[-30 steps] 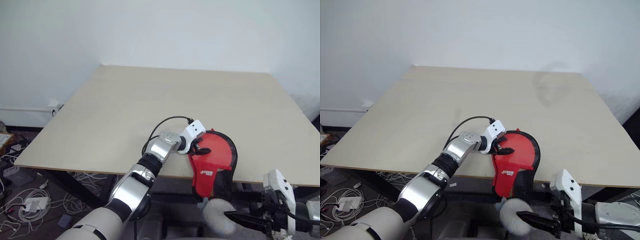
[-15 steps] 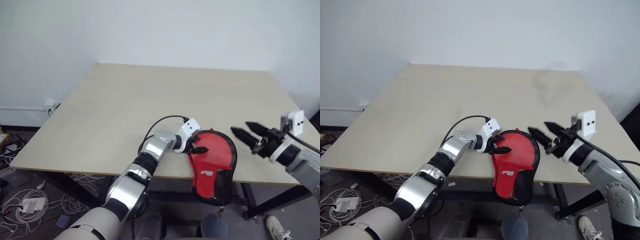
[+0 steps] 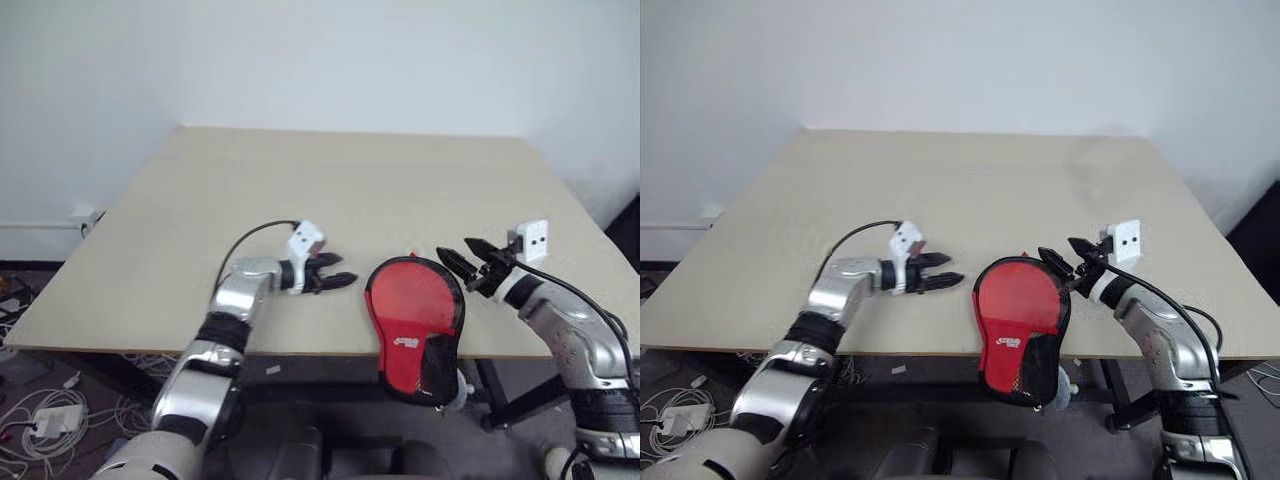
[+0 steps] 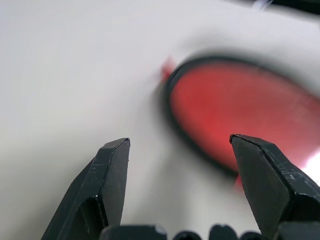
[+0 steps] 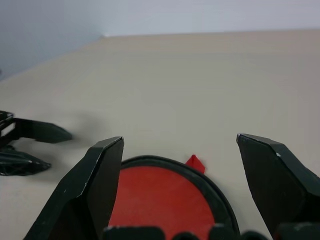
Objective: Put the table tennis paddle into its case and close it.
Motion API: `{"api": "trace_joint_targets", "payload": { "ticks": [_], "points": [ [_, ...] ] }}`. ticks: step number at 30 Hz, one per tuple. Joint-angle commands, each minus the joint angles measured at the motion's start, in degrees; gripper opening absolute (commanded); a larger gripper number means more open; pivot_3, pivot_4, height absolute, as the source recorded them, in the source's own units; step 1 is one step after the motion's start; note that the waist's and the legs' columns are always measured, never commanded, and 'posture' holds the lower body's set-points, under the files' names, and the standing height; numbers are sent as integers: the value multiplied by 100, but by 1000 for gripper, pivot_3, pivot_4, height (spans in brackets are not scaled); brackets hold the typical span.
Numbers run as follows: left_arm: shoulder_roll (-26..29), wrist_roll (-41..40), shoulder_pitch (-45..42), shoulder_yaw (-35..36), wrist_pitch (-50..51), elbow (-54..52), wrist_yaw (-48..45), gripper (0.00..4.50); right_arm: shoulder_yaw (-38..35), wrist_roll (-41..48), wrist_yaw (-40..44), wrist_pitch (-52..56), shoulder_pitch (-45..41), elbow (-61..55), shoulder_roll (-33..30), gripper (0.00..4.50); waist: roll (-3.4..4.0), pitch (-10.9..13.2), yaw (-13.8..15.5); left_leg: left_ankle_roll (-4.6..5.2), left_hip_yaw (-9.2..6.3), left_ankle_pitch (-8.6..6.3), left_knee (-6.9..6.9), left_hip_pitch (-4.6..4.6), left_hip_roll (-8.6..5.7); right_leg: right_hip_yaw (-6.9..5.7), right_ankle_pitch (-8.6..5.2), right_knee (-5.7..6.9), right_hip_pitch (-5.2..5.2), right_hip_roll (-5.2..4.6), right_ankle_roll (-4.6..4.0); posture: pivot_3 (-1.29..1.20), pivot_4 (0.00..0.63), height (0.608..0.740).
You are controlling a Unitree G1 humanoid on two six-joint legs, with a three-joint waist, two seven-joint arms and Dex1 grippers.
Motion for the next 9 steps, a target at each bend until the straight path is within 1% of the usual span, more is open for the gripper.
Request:
{"api": "trace_joint_targets", "payload": {
  "ticks": [1,5,9],
  "points": [
    [200,-172,294,303,106,-584,175,3393,45,-153,194,-214,-579,298,188,3917,1,0,9,-1,-1,2,1,0,-1,1,2,8,-1,-3,-1,0,0,716],
    [322,-215,866,500,285,-1110,506,3393,205,-327,460,-274,-794,572,321,3917,0,-1,40,-12,-2,10,1,-1,-1,-1,1,43,-17,-16,-3,0,0,716],
    [350,-194,1187,465,420,-1481,729,3393,183,-384,561,-265,-1041,841,421,3917,0,-2,34,-21,3,15,-5,-2,-4,9,2,60,-36,-12,-1,0,0,716]
  ]
}}
